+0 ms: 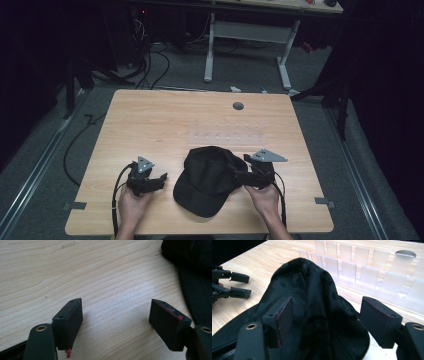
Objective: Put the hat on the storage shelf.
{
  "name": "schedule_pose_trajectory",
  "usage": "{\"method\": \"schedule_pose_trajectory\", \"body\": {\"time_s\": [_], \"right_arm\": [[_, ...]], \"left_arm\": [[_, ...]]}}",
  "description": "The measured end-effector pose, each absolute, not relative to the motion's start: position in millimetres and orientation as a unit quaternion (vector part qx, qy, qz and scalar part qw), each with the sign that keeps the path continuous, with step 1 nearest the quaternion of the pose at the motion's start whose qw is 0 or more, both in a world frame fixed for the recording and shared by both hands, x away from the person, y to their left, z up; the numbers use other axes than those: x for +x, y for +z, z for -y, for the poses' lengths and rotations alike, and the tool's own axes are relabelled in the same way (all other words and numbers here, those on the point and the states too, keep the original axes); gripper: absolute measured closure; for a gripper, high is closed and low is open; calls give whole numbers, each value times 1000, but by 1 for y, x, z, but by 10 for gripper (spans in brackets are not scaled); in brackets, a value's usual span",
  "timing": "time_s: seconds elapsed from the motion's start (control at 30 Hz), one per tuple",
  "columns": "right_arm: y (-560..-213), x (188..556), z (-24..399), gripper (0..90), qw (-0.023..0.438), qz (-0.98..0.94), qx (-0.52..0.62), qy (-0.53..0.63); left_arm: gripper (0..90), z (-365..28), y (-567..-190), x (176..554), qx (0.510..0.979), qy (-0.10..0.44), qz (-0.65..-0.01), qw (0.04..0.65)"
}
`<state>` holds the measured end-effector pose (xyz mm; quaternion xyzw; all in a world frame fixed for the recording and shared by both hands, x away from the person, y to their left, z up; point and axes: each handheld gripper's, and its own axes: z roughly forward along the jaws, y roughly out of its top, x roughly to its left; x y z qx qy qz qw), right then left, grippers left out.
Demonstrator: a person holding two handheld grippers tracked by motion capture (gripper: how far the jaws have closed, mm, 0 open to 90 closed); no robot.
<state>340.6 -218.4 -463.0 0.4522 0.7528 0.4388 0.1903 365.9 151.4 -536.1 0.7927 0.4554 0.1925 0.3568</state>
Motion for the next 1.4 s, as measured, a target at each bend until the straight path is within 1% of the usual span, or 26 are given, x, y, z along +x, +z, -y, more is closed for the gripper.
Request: {"method": "schedule_pose_trajectory", "body": {"time_s": [0.43, 0.67, 0.87, 0.9, 0.93, 0.97, 1.0, 1.03, 1.07, 1.13, 1.17, 1.2, 1.23, 1.27, 1.4], "right_arm": [[-465, 361, 207, 290, 179, -760, 453, 430], [-471, 370, 205, 324, 164, -762, 461, 424], [-476, 375, 202, 371, 149, -764, 464, 423], [-477, 376, 202, 390, 145, -761, 467, 426], [-477, 376, 202, 390, 145, -761, 467, 426], [-477, 376, 202, 413, 142, -760, 469, 427], [-477, 376, 202, 413, 142, -760, 469, 427], [-477, 377, 203, 446, 142, -761, 469, 426], [-477, 377, 203, 446, 142, -761, 469, 426], [-477, 376, 203, 480, 143, -761, 470, 424], [-477, 376, 202, 500, 144, -762, 469, 423], [-477, 376, 202, 544, 147, -765, 464, 421], [-478, 376, 201, 564, 147, -767, 461, 420], [-478, 376, 201, 564, 147, -767, 461, 420], [-478, 375, 200, 665, 149, -774, 454, 416]], "left_arm": [[274, -151, -536, 366, 793, 192, -455, 357], [274, -151, -536, 366, 793, 192, -455, 357], [274, -151, -536, 366, 793, 193, -455, 357], [274, -151, -536, 366, 793, 192, -455, 357], [274, -151, -536, 366, 793, 193, -455, 357], [274, -151, -536, 366, 793, 193, -455, 357], [274, -151, -536, 366, 793, 193, -455, 357], [274, -151, -536, 366, 793, 193, -455, 357], [274, -151, -536, 366, 793, 193, -455, 357], [274, -151, -536, 366, 793, 193, -455, 357], [274, -151, -536, 366, 793, 193, -455, 357], [274, -151, -536, 366, 792, 193, -456, 357], [274, -151, -536, 366, 792, 193, -456, 357], [274, -151, -536, 366, 792, 193, -456, 357], [274, -151, -536, 366, 792, 192, -456, 357]]}}
